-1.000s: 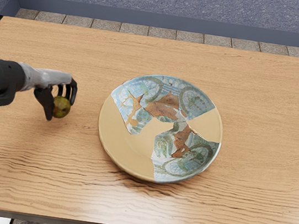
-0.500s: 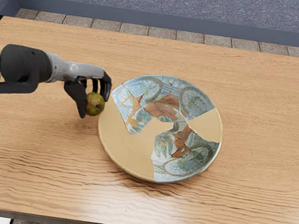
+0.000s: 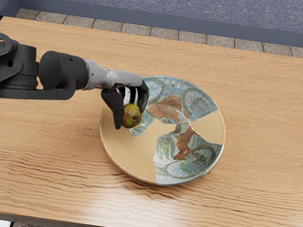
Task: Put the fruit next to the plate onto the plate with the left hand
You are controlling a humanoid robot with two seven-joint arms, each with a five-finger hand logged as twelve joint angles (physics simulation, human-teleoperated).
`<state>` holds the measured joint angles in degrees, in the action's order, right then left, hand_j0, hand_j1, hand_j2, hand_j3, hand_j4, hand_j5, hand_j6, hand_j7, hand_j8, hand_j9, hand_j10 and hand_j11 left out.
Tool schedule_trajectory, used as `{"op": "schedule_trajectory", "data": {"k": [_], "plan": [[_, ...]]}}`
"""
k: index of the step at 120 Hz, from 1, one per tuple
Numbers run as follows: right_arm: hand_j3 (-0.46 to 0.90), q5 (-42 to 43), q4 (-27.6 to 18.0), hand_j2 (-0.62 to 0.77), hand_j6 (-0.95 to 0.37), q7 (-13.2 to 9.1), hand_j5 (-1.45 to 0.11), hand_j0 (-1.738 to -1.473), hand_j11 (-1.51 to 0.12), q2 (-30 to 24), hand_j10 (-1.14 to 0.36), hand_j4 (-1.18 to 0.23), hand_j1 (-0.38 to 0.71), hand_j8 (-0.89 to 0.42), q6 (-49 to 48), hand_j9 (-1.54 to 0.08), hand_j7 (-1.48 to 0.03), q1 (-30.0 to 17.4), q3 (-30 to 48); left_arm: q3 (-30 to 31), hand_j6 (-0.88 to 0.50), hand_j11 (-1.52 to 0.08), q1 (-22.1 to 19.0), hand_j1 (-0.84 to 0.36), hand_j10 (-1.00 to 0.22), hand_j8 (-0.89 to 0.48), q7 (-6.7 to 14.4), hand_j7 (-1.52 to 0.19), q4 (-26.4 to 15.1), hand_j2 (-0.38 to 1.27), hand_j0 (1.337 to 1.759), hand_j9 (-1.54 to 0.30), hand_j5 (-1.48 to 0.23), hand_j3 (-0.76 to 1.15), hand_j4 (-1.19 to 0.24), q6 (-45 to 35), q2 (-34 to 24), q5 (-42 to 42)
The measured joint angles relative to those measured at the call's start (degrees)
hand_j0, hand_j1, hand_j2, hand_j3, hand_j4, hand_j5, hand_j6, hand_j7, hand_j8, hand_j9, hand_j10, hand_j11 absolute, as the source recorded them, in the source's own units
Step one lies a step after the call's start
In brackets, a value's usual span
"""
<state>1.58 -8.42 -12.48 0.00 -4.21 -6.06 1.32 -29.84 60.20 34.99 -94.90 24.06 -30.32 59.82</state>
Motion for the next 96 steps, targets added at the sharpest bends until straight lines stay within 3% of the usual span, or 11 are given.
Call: {"op": "schedule_trajectory", "data": {"k": [42, 58, 66, 77, 96], "plan": [[0.00, 0.00, 0.05, 0.00, 0.00, 0.00, 0.00, -1.658, 0.00, 0.00, 0.00, 0.00, -0.35, 0.00, 0.00, 0.00, 0.00, 0.00, 0.00, 0.78, -0.49, -1.07, -0.53, -0.37, -0.80, -0.51, 0.01, -1.06, 5.50, 0.75, 1.655, -1.06, -1.08, 0.00, -0.70, 0.04, 4.83, 0.68], [0.00, 0.00, 0.03, 0.00, 0.00, 0.00, 0.00, -1.658, 0.00, 0.00, 0.00, 0.00, -0.35, 0.00, 0.00, 0.00, 0.00, 0.00, 0.00, 0.97, -0.46, -1.03, -0.59, -0.39, -0.78, -0.53, 0.02, -1.04, 6.33, 0.77, 1.656, -1.03, -1.06, 0.00, -0.69, 0.08, 5.33, 0.73], [0.00, 0.00, 0.03, 0.00, 0.00, 0.00, 0.00, -1.658, 0.00, 0.00, 0.00, 0.00, -0.35, 0.00, 0.00, 0.00, 0.00, 0.00, 0.00, 0.85, -0.44, -0.90, -0.61, -0.32, -0.68, -0.50, 0.01, -0.90, 6.48, 0.59, 1.656, -0.90, -0.93, 0.00, -0.62, -0.11, 5.48, 0.59], [0.00, 0.00, 0.01, 0.00, 0.00, 0.00, 0.00, -1.658, 0.00, 0.00, 0.00, 0.00, -0.35, 0.00, -0.01, 0.00, 0.00, 0.00, -0.01, 0.45, -0.33, -0.63, -0.69, -0.13, -0.48, -0.36, 0.01, -0.63, 6.54, 0.39, 1.657, -0.63, -0.65, 0.00, -0.44, -0.33, 5.30, 0.27], [0.00, 0.00, 0.00, 0.00, 0.00, 0.00, 0.00, -1.658, 0.00, 0.00, 0.00, 0.00, -0.35, 0.00, -0.01, 0.00, 0.00, 0.00, -0.06, 0.11, -0.17, -0.31, -0.61, 0.11, -0.24, -0.18, 0.01, -0.31, 6.56, 0.18, 1.658, -0.31, -0.32, 0.00, -0.22, -0.46, 5.03, -0.01]]}}
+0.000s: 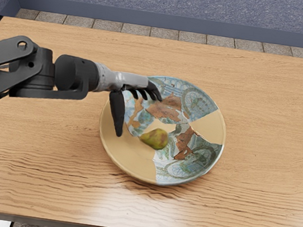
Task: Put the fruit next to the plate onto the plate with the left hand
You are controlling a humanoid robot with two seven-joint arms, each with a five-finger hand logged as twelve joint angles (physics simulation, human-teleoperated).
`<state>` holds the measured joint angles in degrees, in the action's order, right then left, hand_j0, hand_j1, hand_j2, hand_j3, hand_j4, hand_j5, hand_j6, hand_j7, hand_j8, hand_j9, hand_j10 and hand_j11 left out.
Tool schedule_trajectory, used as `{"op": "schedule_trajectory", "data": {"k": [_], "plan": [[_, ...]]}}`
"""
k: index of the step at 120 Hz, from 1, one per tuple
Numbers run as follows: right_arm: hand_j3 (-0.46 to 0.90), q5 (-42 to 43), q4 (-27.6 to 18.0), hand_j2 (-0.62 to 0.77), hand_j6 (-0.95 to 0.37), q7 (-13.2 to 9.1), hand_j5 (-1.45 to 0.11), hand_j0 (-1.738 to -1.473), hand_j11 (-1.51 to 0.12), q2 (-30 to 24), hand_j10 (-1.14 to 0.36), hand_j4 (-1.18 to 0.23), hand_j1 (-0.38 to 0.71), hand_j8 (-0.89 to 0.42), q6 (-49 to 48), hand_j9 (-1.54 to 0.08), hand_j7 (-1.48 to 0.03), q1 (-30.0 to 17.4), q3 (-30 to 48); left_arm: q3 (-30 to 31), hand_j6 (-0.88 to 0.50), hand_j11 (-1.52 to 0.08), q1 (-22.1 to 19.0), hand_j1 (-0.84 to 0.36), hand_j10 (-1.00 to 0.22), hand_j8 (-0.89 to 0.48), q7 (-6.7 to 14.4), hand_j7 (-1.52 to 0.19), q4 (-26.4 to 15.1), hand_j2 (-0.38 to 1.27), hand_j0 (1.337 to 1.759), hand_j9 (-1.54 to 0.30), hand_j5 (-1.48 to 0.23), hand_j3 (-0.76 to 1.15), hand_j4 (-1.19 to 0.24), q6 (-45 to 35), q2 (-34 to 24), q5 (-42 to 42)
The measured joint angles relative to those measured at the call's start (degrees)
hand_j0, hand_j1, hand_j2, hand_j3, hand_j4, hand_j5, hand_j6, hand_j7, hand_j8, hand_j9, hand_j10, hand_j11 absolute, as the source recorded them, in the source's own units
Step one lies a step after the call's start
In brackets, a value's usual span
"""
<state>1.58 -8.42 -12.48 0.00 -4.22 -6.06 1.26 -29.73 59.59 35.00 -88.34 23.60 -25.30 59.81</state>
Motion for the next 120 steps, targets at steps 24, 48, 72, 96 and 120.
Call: {"op": "schedule_trajectory", "data": {"k": [24, 48, 72, 96, 120], "plan": [[0.00, 0.00, -0.01, 0.00, 0.00, 0.00, 0.00, -1.658, 0.00, 0.00, 0.00, 0.00, -0.35, 0.00, 0.00, 0.00, 0.00, 0.00, -0.01, -0.75, -0.08, -0.13, 0.00, 0.24, -0.10, -0.08, 0.00, -0.13, -0.04, 0.07, 1.658, -0.13, -0.14, 0.00, -0.10, 0.19, -0.24, -2.03], [0.00, 0.00, -0.02, 0.00, 0.00, 0.00, 0.00, -1.658, 0.00, 0.00, 0.00, 0.00, -0.35, 0.00, 0.00, 0.00, 0.00, 0.00, -0.02, -2.31, -0.04, -0.07, 0.00, 0.29, -0.05, -0.05, 0.00, -0.07, 0.29, 0.03, 1.658, -0.07, -0.07, 0.00, -0.05, 0.51, -3.55, -8.47], [0.00, 0.00, -0.02, 0.00, 0.00, 0.00, 0.00, -1.658, 0.00, 0.00, 0.00, 0.00, -0.35, 0.00, 0.00, 0.00, 0.00, 0.00, -0.02, -2.82, -0.03, -0.04, 0.08, 0.31, -0.03, -0.03, 0.00, -0.04, 0.37, 0.01, 1.658, -0.04, -0.04, 0.00, -0.03, 4.65, -11.79, -18.80], [0.00, 0.00, -0.02, 0.00, 0.00, 0.00, 0.00, -1.658, 0.00, 0.00, 0.00, 0.00, -0.35, 0.00, 0.00, 0.00, 0.00, 0.00, -0.02, -3.49, -0.03, -0.03, 0.00, 0.32, -0.03, -0.03, 0.00, -0.03, 0.36, 0.01, 1.658, -0.03, -0.03, 0.00, -0.03, 10.22, -20.98, -29.92], [0.00, 0.00, -0.09, 0.00, 0.00, 0.00, 0.00, -1.658, 0.00, 0.00, 0.00, 0.00, -0.35, 0.00, -0.16, 0.00, 0.00, 0.00, -0.02, -3.65, -0.02, -0.03, 0.00, 0.32, -0.02, -0.02, 0.00, -0.03, 0.38, 0.01, 1.658, -0.03, -0.03, 0.00, -0.02, 11.24, -26.95, -38.18]]}}
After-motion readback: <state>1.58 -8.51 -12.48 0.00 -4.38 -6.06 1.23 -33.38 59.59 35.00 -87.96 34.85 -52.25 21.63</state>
